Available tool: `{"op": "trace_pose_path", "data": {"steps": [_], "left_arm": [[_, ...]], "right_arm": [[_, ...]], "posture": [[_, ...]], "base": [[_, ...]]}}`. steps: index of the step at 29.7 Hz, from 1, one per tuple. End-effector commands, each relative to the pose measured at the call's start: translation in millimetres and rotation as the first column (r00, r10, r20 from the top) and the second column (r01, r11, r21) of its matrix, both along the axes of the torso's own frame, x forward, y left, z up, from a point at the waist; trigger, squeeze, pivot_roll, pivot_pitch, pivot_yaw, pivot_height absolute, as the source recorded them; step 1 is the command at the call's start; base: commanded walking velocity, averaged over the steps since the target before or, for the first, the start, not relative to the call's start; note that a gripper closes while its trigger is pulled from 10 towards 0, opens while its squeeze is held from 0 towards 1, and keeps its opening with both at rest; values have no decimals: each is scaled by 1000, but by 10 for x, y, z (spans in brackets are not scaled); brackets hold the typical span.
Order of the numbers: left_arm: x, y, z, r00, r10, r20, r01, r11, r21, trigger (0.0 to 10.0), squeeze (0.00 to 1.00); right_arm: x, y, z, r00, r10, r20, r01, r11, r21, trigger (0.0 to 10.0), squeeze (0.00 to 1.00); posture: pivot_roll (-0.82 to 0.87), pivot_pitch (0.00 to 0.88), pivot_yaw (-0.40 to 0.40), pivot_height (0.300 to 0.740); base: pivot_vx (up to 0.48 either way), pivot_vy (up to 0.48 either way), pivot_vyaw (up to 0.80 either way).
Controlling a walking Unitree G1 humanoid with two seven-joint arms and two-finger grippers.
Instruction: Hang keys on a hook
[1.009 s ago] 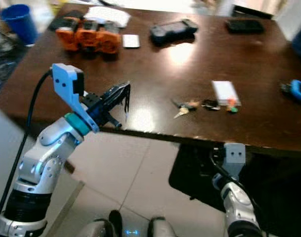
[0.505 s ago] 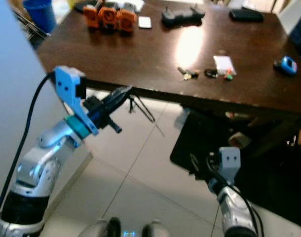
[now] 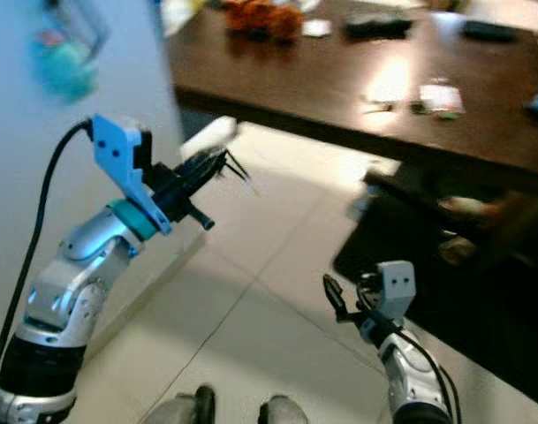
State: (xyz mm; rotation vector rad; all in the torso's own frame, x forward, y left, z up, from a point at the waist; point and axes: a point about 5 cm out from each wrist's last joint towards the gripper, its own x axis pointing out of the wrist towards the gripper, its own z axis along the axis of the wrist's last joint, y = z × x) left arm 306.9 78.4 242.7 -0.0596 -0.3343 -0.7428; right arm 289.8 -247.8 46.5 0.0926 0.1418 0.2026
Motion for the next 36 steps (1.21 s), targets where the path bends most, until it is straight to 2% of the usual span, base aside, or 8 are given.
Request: {"op": "trace_pose_path", "data": {"steps": [1,11,18,22,25,27,33,36], "left_arm": [[1,-30,-18,1000,2,5,-2,1000,21,10000,0],[-8,-82,-23,1000,12,22,-13,999,31,10000,0],[-12,-138,15,998,-5,69,1,999,46,10000,0],[-20,-147,15,997,-21,78,16,998,61,10000,0],[-33,-168,21,997,-34,74,30,998,54,10000,0],[-33,-168,21,997,-34,74,30,998,54,10000,0],[-53,-246,9,995,-71,72,67,996,55,10000,0],[-54,-252,13,995,-73,75,69,996,54,10000,0]], "right_arm": [[-67,-10,-90,999,-7,-40,7,1000,9,10000,0],[-340,-24,-365,986,55,-156,-35,991,129,10000,0],[-1003,364,-946,869,305,-390,-165,921,351,10000,0],[-1087,378,-1024,856,272,-439,-117,931,347,10000,0],[-1295,295,-1214,797,68,-600,81,972,219,10000,0],[-1295,295,-1214,797,68,-600,81,972,219,10000,0],[-1610,366,-1410,672,-25,-740,208,966,156,10000,0],[-1628,389,-1424,663,-30,-748,215,965,152,10000,0]], "posture": [[-29,139,47,740],[-28,130,37,740],[-29,113,38,740],[-28,113,42,740],[-29,111,45,740],[-29,111,45,740],[-25,104,47,740],[-25,102,47,740]], "base": [[0,0,756],[0,0,747],[0,0,746],[0,0,747],[0,-480,196],[0,-480,0],[0,-480,0],[0,-480,0]]}}
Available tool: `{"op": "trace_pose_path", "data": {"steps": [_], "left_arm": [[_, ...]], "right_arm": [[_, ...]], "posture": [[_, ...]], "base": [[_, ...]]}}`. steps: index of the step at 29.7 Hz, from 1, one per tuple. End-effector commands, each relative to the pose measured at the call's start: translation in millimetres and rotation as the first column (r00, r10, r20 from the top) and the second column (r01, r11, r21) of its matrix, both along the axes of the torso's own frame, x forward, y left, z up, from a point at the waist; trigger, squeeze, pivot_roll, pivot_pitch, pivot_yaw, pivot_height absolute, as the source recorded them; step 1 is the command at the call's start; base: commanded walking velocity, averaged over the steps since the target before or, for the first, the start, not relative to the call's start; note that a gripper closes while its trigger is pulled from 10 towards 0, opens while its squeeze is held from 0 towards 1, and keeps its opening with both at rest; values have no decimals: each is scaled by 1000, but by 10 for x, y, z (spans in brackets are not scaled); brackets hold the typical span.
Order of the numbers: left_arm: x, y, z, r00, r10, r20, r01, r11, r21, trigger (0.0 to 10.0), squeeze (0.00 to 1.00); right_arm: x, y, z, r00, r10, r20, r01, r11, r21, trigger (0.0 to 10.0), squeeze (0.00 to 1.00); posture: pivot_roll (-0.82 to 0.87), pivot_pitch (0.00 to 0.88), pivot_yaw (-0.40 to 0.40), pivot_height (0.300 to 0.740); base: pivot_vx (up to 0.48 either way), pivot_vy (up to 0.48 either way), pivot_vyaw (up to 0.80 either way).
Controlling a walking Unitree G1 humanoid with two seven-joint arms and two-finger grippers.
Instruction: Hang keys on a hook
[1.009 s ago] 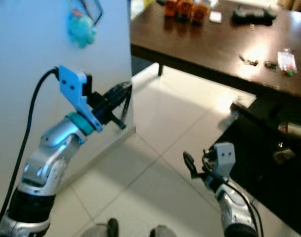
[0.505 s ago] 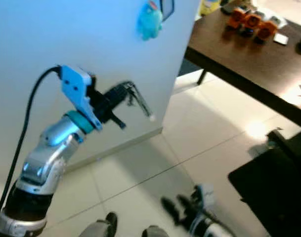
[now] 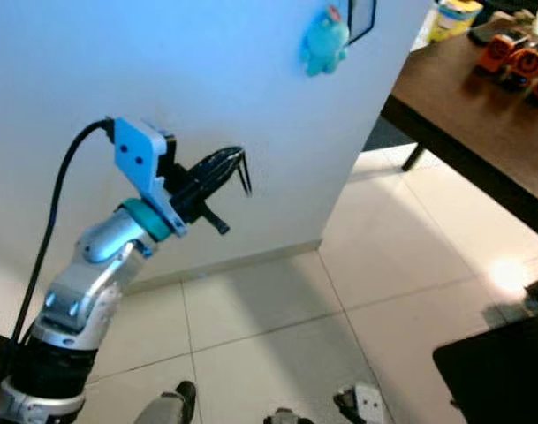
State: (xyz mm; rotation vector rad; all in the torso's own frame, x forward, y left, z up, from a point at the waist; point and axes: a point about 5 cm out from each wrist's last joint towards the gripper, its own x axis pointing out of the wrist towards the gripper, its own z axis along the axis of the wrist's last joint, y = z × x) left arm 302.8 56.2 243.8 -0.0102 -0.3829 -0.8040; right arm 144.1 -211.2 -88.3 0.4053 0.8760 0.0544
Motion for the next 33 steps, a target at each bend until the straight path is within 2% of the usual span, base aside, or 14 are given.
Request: {"op": "trace_pose_path", "data": {"steps": [1,6,10,14,24,33], "left_arm": [[-13,-30,2,1000,-18,11,18,1000,16,10000,0],[-1,-39,27,1000,-13,24,13,1000,12,10000,0],[38,2,93,999,19,28,-19,999,-33,10000,0],[32,36,147,997,11,81,-10,1000,-15,10000,0],[44,44,266,991,12,131,-11,1000,-13,10000,0],[21,8,277,990,-9,144,10,1000,-4,10000,0]], "right_arm": [[-171,23,-76,997,-15,-71,15,1000,4,10000,0],[-175,79,-99,996,-27,-89,26,1000,-15,10000,0],[-149,118,-103,995,-15,-96,12,999,-34,10000,0],[-118,132,-98,995,-8,-97,4,999,-44,10000,0],[-96,140,-100,994,-22,-103,15,998,-67,10000,0],[-106,172,-108,994,2,-107,-10,997,-74,10000,0]], "posture": [[-25,102,47,740],[-18,94,47,740],[-17,90,48,740],[-14,87,50,740],[-18,89,60,740],[-23,97,62,740]], "base": [[0,-480,0],[0,-466,0],[0,0,0],[0,0,0],[405,0,0],[473,0,0]]}}
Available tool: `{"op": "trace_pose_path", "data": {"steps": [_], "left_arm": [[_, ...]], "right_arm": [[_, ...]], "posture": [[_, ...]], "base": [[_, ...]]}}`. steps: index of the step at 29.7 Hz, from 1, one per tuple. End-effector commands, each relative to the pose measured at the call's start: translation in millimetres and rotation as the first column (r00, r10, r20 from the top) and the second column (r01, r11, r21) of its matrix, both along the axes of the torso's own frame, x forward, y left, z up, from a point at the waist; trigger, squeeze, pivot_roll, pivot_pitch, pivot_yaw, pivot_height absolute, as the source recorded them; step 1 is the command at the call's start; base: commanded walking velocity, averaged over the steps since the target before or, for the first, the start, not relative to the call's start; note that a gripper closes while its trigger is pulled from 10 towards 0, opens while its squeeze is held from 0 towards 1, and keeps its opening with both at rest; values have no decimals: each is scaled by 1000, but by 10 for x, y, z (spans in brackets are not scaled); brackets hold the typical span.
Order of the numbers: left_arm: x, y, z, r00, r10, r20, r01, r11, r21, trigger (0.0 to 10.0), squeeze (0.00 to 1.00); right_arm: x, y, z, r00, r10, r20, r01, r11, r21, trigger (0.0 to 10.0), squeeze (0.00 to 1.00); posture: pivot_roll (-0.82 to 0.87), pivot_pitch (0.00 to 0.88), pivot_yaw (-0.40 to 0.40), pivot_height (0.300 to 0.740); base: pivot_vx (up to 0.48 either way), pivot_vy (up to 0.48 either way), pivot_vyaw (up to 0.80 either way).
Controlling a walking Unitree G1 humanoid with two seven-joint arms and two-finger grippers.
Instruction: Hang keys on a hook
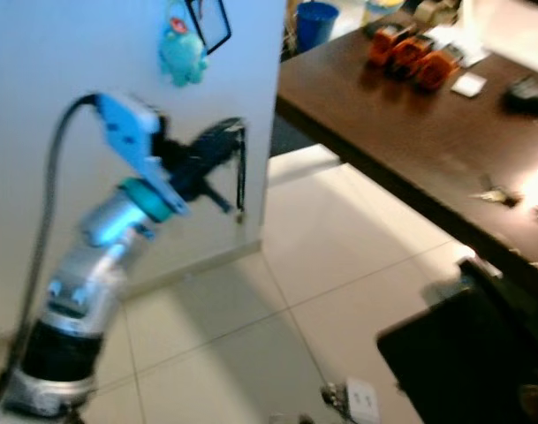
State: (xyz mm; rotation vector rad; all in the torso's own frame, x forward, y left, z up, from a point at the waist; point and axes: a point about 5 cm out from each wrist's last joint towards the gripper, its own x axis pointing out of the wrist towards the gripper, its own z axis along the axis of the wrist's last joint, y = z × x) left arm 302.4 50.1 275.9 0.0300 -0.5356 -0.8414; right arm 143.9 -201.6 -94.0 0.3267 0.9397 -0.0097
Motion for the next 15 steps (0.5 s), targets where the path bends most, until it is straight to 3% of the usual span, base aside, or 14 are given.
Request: {"op": "trace_pose_path", "data": {"steps": [1,12,15], "left_arm": [[25,69,-44,1000,29,-10,-29,1000,9,10000,0],[22,56,-56,1000,25,-5,-25,1000,14,10000,0],[22,70,-43,1000,27,0,-27,1000,13,10000,0]], "right_arm": [[-104,76,-51,999,15,-40,-14,1000,19,10000,0],[-153,29,-59,998,40,-55,-40,999,11,10000,0],[-162,7,-62,998,23,-62,-22,1000,5,10000,0]], "posture": [[-23,97,62,740],[-26,89,55,740],[-28,87,55,740]], "base": [[480,0,0],[480,0,792],[449,0,0]]}}
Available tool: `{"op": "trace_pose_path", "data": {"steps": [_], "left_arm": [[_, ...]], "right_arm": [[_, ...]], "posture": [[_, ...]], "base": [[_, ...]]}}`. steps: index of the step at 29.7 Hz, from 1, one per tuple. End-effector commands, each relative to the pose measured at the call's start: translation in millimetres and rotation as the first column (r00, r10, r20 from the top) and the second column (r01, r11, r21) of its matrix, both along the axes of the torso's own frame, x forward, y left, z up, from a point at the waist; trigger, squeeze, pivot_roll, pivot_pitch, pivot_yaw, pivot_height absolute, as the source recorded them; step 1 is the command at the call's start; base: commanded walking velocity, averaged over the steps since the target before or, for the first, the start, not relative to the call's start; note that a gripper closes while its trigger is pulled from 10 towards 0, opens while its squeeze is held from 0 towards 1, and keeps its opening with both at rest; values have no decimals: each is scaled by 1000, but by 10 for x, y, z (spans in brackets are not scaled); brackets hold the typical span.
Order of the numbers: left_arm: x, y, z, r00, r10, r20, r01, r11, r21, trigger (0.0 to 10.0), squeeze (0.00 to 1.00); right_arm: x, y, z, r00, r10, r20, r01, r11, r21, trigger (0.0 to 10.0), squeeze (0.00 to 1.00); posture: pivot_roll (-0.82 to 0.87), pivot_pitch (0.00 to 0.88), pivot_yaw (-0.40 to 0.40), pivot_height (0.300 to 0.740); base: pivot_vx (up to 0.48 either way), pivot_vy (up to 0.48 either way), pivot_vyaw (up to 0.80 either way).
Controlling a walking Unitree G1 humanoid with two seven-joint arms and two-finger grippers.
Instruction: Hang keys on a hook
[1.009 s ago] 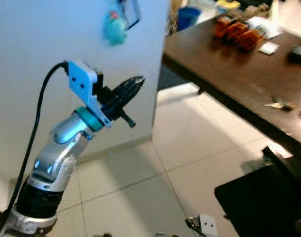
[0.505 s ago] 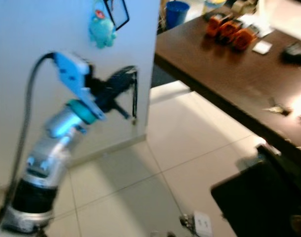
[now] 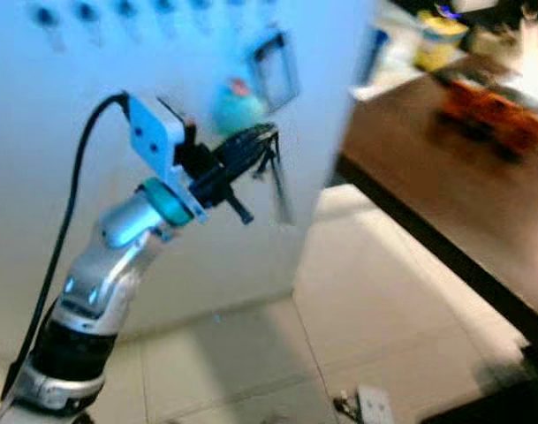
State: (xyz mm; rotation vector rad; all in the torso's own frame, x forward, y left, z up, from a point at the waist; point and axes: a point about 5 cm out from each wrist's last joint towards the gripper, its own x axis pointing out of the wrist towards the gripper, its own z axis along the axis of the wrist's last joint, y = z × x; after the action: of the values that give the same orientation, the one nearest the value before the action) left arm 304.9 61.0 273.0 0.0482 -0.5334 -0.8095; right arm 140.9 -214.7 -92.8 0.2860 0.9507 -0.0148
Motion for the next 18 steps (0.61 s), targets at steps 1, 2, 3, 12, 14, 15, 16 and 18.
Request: {"op": "trace_pose_path", "data": {"steps": [1,2,3,12,14,15,16,18], "left_arm": [[-6,-11,6,1000,-8,4,8,1000,1,10000,0],[-6,-11,6,1000,-8,4,8,1000,1,10000,0],[-7,0,14,1000,-9,6,9,1000,0,10000,0],[-245,60,170,971,-218,96,216,976,26,10000,0],[-391,82,178,938,-326,116,319,945,78,10000,0],[-391,82,178,938,-326,116,319,945,78,10000,0],[-447,130,199,927,-348,136,335,936,112,10000,0],[-454,142,205,927,-349,141,334,935,118,10000,0]], "right_arm": [[-142,120,-75,998,4,-57,-2,999,36,10000,0],[-142,120,-75,998,4,-57,-2,999,36,10000,0],[-145,117,-75,998,5,-58,-3,999,35,10000,0],[-195,65,-83,997,-5,-73,7,1000,25,10000,0],[-209,63,-87,997,-9,-77,11,1000,27,10000,0],[-209,63,-87,997,-9,-77,11,1000,27,10000,0],[-231,63,-94,997,-9,-83,11,1000,28,10000,0],[-236,63,-95,996,-9,-84,11,1000,29,10000,0]], "posture": [[-31,85,55,740],[-31,85,55,740],[-31,85,55,740],[-32,87,56,740],[-32,88,55,740],[-32,88,55,740],[-32,92,54,740],[-32,92,54,740]], "base": [[424,0,0],[424,0,0],[412,0,0],[262,0,0],[0,0,0],[0,0,0],[0,0,0],[0,0,0]]}}
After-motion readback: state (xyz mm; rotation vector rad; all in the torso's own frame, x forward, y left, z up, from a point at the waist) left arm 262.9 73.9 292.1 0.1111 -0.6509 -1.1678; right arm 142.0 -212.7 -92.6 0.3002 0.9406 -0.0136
